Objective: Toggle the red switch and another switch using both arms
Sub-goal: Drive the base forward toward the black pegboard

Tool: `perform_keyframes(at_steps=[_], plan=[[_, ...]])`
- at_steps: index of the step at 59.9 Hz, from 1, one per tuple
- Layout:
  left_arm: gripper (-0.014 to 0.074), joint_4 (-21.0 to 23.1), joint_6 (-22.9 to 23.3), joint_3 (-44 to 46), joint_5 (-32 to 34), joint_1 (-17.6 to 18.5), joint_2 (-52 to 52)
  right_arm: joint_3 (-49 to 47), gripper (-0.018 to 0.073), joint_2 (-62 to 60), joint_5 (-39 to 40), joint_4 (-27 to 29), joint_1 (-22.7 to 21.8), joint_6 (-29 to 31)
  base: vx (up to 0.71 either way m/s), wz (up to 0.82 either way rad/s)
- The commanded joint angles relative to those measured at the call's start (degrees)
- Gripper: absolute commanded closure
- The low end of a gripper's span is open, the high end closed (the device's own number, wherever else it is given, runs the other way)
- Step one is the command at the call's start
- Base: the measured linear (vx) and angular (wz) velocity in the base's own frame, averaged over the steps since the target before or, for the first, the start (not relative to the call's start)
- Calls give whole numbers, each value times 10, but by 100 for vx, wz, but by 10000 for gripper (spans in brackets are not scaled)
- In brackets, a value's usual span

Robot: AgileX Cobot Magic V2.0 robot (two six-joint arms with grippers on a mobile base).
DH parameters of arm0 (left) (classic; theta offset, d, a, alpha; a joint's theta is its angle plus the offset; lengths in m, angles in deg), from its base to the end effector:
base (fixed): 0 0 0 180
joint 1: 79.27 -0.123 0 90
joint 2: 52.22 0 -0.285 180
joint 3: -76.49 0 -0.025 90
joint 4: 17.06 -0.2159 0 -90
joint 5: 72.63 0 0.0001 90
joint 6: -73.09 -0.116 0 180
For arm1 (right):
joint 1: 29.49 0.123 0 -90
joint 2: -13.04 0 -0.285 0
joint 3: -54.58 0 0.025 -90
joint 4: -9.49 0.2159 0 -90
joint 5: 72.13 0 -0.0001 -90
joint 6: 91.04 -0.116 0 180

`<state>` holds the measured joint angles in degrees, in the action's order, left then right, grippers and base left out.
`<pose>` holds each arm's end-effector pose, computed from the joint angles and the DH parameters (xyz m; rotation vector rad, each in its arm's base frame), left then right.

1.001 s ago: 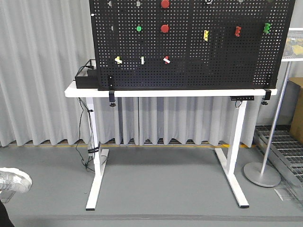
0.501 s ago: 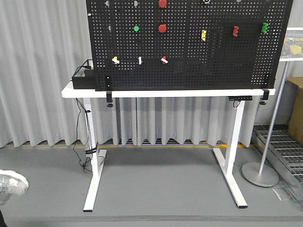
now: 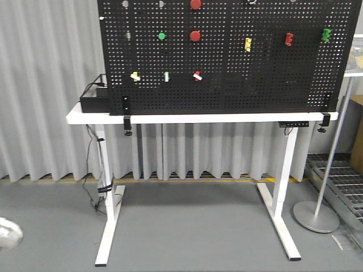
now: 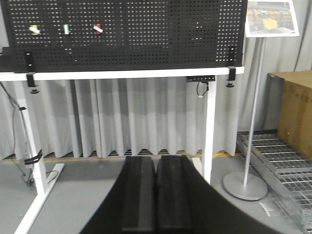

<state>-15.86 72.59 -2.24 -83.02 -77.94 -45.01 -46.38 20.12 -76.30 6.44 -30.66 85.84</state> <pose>0.0461 -0.0015 0.1861 0.0124 1.6813 -0.0296 0.0469 -0.0014 0.1970 0.0202 1.5757 -0.0180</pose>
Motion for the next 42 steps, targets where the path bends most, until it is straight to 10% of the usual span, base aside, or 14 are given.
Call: perform_keyframes(at_steps=[1, 42], plan=[[594, 0, 5, -12, 47, 1, -5, 3, 566, -6, 48, -1, -1, 3, 17, -13], [594, 0, 5, -12, 47, 1, -5, 3, 566, -6, 48, -1, -1, 3, 28, -3]])
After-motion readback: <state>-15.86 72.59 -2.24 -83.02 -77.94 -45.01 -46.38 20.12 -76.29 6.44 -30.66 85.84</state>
